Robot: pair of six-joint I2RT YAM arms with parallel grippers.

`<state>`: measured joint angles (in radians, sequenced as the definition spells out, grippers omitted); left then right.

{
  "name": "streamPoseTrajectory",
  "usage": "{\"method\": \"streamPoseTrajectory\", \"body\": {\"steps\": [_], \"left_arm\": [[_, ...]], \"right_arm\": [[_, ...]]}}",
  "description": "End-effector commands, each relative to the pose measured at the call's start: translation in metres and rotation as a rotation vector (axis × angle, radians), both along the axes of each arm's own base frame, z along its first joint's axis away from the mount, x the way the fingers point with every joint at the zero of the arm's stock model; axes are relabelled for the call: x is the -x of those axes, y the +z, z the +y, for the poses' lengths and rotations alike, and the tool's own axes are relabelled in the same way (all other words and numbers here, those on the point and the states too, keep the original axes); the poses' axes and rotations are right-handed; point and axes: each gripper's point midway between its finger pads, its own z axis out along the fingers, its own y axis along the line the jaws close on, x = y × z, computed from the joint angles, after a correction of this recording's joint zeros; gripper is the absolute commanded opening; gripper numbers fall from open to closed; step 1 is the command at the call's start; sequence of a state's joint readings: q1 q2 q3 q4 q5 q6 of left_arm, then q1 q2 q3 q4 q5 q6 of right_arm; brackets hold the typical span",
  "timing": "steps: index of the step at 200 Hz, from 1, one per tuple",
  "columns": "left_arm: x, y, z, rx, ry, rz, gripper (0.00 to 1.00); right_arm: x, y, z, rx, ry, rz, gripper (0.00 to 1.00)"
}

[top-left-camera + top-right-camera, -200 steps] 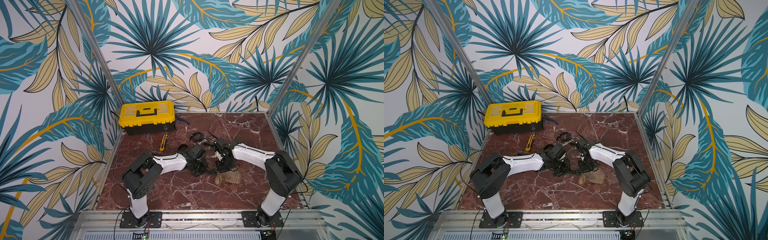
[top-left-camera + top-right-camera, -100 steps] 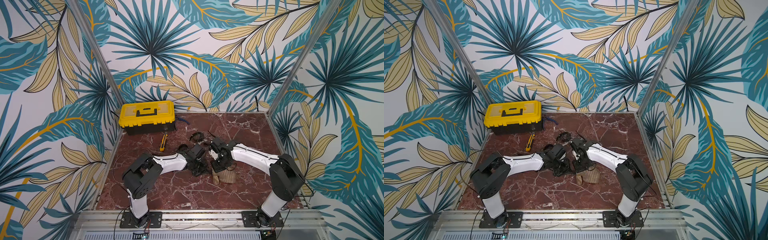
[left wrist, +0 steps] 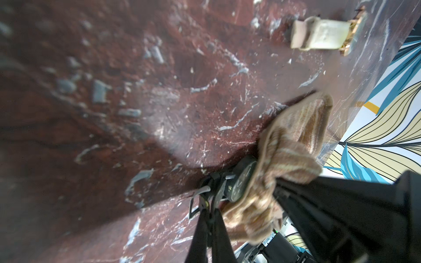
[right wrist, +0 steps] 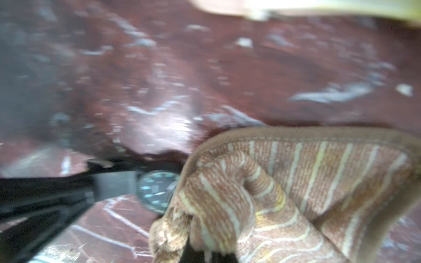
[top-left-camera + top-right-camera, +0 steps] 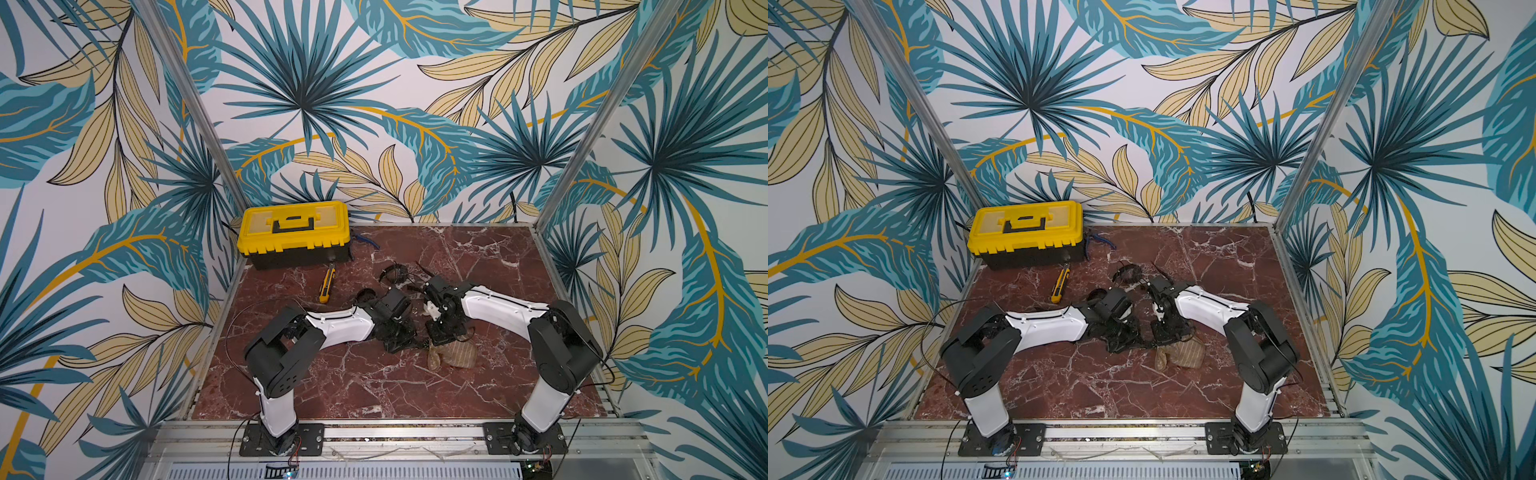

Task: Wipe the watch dial
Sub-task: Wipe the dirt from the watch dial, then move the watch to the center of the board.

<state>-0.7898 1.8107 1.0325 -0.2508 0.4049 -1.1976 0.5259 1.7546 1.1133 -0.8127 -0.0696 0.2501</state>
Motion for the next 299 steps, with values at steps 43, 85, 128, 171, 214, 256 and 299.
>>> {"method": "streamPoseTrajectory", "body": {"steps": [43, 85, 128, 171, 214, 256, 299], "left_arm": [[-0.022, 0.009, -0.014, 0.035, 0.016, -0.019, 0.00], [-0.043, 0.014, -0.039, 0.057, 0.014, -0.020, 0.00], [-0.056, 0.018, -0.066, 0.047, -0.001, -0.021, 0.00], [-0.055, 0.015, -0.074, 0.029, 0.001, -0.008, 0.09], [-0.051, 0.024, -0.069, 0.002, 0.002, -0.034, 0.39], [-0.045, 0.030, -0.064, -0.012, 0.000, -0.058, 0.53], [-0.041, 0.034, -0.062, -0.013, -0.004, -0.068, 0.54]], "right_arm": [[-0.013, 0.040, -0.073, 0.080, -0.126, -0.118, 0.00], [-0.022, 0.075, -0.094, 0.060, -0.186, -0.230, 0.00], [-0.020, 0.088, -0.103, 0.038, -0.211, -0.261, 0.00], [-0.015, 0.084, -0.106, 0.017, -0.217, -0.251, 0.00], [-0.012, 0.082, -0.106, 0.002, -0.227, -0.247, 0.00], [-0.008, 0.085, -0.107, -0.005, -0.238, -0.253, 0.00], [-0.002, 0.086, -0.104, -0.025, -0.249, -0.244, 0.00]]}}
